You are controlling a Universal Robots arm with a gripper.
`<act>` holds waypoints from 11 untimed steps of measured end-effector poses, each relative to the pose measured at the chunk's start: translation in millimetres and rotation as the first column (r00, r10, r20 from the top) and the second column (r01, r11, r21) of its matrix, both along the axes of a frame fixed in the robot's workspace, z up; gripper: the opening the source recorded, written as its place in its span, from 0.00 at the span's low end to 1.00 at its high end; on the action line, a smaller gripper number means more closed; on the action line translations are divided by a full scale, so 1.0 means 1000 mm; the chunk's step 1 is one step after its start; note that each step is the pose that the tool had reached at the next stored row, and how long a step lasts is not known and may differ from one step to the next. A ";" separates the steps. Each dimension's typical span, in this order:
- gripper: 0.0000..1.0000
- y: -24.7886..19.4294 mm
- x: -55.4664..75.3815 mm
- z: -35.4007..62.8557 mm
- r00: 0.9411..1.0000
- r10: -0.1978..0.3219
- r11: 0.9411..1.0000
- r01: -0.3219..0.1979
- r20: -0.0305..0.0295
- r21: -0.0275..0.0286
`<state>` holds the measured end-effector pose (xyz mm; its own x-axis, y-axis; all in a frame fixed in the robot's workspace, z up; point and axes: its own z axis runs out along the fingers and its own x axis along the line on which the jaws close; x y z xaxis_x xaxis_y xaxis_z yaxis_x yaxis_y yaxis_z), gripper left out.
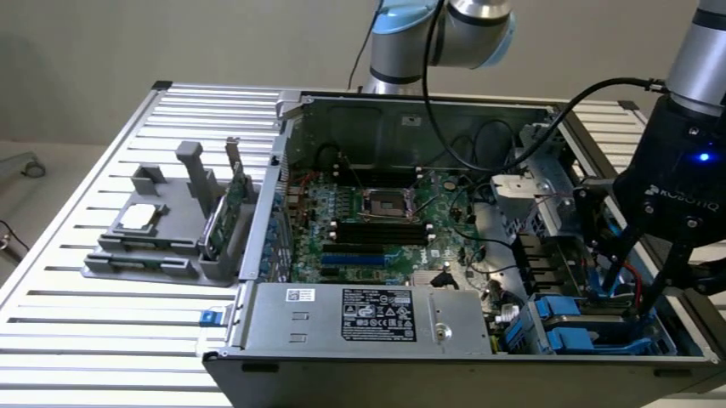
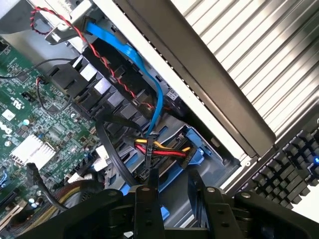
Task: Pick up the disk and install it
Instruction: 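Insert the second disk wire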
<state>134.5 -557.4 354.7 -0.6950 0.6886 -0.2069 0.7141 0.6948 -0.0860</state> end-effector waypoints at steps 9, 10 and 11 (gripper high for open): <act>0.37 -0.0037 0.002 -0.0043 0.999 -0.043 0.999 0.043 0.000 0.000; 0.37 -0.0040 0.003 -0.0047 0.999 -0.045 0.999 0.045 0.000 0.000; 0.37 -0.0043 0.004 -0.0052 0.999 -0.047 0.999 0.047 0.000 0.000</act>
<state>138.1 -561.7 349.5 -0.6618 0.7206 -0.2068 0.7460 0.6604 -0.0860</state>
